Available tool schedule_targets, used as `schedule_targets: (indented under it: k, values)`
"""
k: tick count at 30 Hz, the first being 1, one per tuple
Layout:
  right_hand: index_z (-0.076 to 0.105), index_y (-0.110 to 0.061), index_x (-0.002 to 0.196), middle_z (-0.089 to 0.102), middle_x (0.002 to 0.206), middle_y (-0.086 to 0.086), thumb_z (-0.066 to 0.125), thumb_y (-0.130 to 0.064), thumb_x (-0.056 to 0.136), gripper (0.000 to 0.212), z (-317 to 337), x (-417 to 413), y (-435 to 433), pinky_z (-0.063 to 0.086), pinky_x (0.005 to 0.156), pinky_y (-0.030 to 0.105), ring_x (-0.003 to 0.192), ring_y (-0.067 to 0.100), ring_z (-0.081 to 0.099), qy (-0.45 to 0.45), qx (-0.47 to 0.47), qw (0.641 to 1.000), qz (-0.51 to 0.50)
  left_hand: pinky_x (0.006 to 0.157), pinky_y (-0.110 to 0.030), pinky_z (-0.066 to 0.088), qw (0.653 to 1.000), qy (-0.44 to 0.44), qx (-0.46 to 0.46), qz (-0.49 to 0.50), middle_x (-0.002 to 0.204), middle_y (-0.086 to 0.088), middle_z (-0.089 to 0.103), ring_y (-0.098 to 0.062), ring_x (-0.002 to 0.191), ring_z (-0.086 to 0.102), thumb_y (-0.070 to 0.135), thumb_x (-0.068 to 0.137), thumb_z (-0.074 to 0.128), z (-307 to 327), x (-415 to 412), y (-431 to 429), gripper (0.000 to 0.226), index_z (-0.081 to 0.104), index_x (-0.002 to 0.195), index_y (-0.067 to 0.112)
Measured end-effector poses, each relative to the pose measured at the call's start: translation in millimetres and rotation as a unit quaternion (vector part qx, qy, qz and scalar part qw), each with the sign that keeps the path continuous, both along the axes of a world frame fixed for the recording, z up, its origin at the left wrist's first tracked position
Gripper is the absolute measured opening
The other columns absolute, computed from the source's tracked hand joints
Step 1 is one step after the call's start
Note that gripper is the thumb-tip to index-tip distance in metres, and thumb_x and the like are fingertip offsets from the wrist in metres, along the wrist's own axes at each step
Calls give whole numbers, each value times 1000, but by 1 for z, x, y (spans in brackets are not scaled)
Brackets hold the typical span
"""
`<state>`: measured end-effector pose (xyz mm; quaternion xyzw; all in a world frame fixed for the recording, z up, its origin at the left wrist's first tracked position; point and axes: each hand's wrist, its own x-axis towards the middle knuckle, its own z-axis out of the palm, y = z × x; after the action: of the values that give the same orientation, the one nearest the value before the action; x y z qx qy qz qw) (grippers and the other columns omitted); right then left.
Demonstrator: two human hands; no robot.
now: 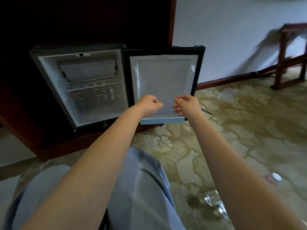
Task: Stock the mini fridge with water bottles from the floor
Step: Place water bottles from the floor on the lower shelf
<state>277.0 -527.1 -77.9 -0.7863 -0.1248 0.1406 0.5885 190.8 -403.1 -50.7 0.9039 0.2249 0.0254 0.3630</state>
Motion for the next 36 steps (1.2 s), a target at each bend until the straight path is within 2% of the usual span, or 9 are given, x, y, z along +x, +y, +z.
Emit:
schedule_targets:
  k: [6, 11, 16, 19, 21, 24, 27, 32, 36]
  values:
    - [56, -18, 80, 61, 71, 4, 56, -15, 91, 11, -51, 8, -87, 40, 43, 16, 55, 14, 55, 53, -5, 996, -69, 77, -33, 47, 990, 73, 15, -121, 96, -11, 64, -25, 87, 59, 30, 90, 57, -44, 31, -84, 19, 63, 92, 13]
    - [58, -14, 89, 61, 73, 5, 56, -17, 91, 4, -116, 14, -141, 39, 51, 24, 57, 16, 54, 119, -51, 985, -114, 81, -31, 44, 973, 129, 30, -190, 102, -6, 60, -22, 94, 56, 33, 91, 56, -86, 46, -127, 22, 61, 98, 12]
    - [53, -18, 78, 60, 71, 3, 55, -18, 91, 13, -191, 14, -173, 38, 49, 22, 56, 17, 54, 192, -117, 965, -134, 82, -33, 45, 954, 193, 26, -228, 104, -8, 59, -23, 95, 56, 34, 91, 56, -129, 52, -147, 26, 62, 102, 10]
    - [58, -13, 90, 60, 72, 4, 56, -22, 88, 10, -235, 12, -185, 43, 56, 27, 64, 22, 58, 234, -166, 947, -143, 80, -33, 45, 945, 222, 33, -240, 99, -7, 57, -23, 89, 54, 35, 91, 55, -151, 55, -146, 24, 60, 96, 11]
    - [58, -12, 97, 60, 75, 4, 56, -24, 87, 15, -262, 7, -191, 46, 65, 32, 75, 25, 59, 269, -199, 931, -146, 80, -34, 46, 937, 248, 40, -241, 103, -7, 59, -23, 92, 56, 34, 92, 54, -162, 57, -144, 29, 62, 105, 9]
    - [56, -8, 115, 62, 102, 9, 59, -26, 86, 34, -297, -3, -195, 47, 79, 33, 94, 27, 59, 314, -244, 909, -127, 78, -33, 45, 933, 256, 62, -244, 101, -6, 59, -22, 91, 56, 34, 92, 54, -172, 67, -141, 30, 61, 106, 9]
    - [37, -5, 136, 48, 133, 15, 63, -32, 84, 64, -321, -8, -191, 45, 97, 40, 120, 34, 51, 348, -252, 880, -202, 74, -33, 43, 922, 276, 90, -254, 97, -5, 56, -21, 84, 52, 32, 92, 51, -185, 78, -139, 22, 56, 98, 12]
    - [34, -7, 137, 39, 142, 15, 58, -23, 87, 58, -342, 7, -192, 34, 105, 42, 131, 34, 40, 355, -269, 815, -370, 71, -31, 45, 854, 359, 175, -334, 111, -9, 60, -22, 88, 55, 30, 92, 50, -202, 108, -138, 31, 59, 113, 8]
    - [25, -6, 142, 33, 145, 15, 59, -20, 87, 66, -354, 23, -190, 31, 107, 40, 134, 33, 34, 397, -279, 779, -397, 76, -33, 48, 876, 295, 192, -329, 116, -8, 59, -25, 97, 58, 30, 94, 48, -204, 132, -142, 36, 55, 122, 9]
